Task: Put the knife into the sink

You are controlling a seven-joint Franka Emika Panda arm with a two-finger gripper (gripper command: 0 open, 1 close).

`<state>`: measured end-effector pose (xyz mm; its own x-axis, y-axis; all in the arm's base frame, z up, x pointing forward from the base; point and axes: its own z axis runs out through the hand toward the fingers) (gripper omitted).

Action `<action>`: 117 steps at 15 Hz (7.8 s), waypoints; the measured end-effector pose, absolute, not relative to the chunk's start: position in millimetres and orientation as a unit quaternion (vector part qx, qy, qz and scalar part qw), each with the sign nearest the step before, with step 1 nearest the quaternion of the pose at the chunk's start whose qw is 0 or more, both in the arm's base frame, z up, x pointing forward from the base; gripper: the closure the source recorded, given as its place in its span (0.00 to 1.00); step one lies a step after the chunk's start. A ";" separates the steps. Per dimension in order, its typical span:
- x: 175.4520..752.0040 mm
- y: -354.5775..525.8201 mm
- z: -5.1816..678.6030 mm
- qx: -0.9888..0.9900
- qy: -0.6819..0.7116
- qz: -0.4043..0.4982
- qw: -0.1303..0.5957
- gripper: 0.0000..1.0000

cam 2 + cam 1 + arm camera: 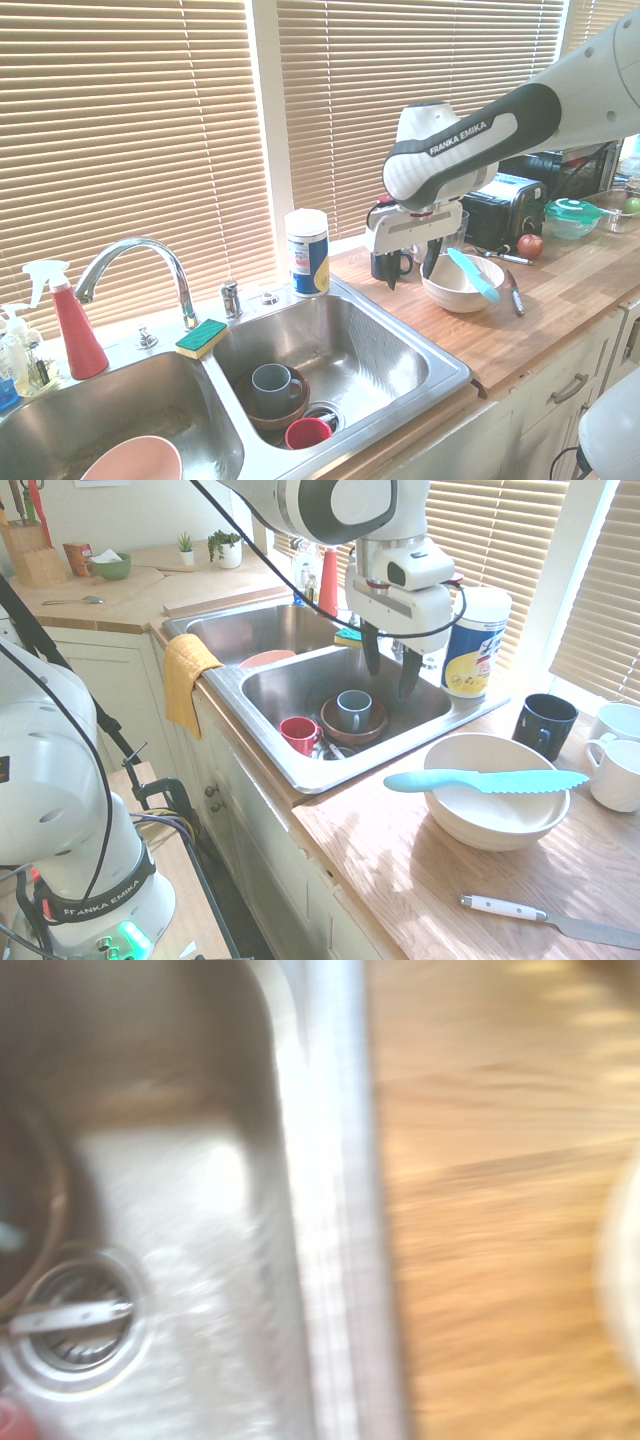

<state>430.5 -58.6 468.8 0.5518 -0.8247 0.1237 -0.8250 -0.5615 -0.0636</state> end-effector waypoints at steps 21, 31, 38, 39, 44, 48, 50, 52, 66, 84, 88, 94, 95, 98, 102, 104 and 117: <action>398.2 -198.1 394.2 0.805 -0.582 0.111 0.005 1.00; 407.1 -200.6 386.0 0.811 -0.573 0.118 0.012 1.00; 408.9 -197.5 385.2 0.814 -0.569 0.117 0.013 1.00; 408.9 -197.7 385.3 0.814 -0.569 0.118 0.013 1.00; 405.9 -199.4 390.2 0.818 -0.564 0.115 0.015 1.00; 391.1 -194.9 436.0 0.833 -0.542 0.110 0.012 1.00; 385.4 -186.5 460.5 0.836 -0.535 0.118 0.007 1.00; 382.8 -173.2 480.2 0.841 -0.525 0.130 0.004 1.00; 408.7 66.6 498.0 0.915 -0.376 0.146 0.018 1.00; 489.6 109.9 296.5 0.935 -0.348 0.062 0.031 1.00; 514.1 116.2 267.4 0.936 -0.346 0.051 0.043 1.00; 534.0 121.3 236.5 0.935 -0.349 0.039 0.054 1.00; 533.8 120.9 232.4 0.934 -0.351 0.037 0.056 1.00; 530.4 119.2 215.8 0.933 -0.353 0.023 0.064 1.00; 523.6 115.3 179.7 0.931 -0.356 0.001 0.076 1.00; 522.4 112.1 161.5 0.929 -0.363 -0.005 0.072 1.00; 526.4 106.2 162.9 0.924 -0.377 -0.003 0.061 0.00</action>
<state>526.4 106.2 162.9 0.7159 -0.6970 0.0411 -0.6964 -0.7084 0.1149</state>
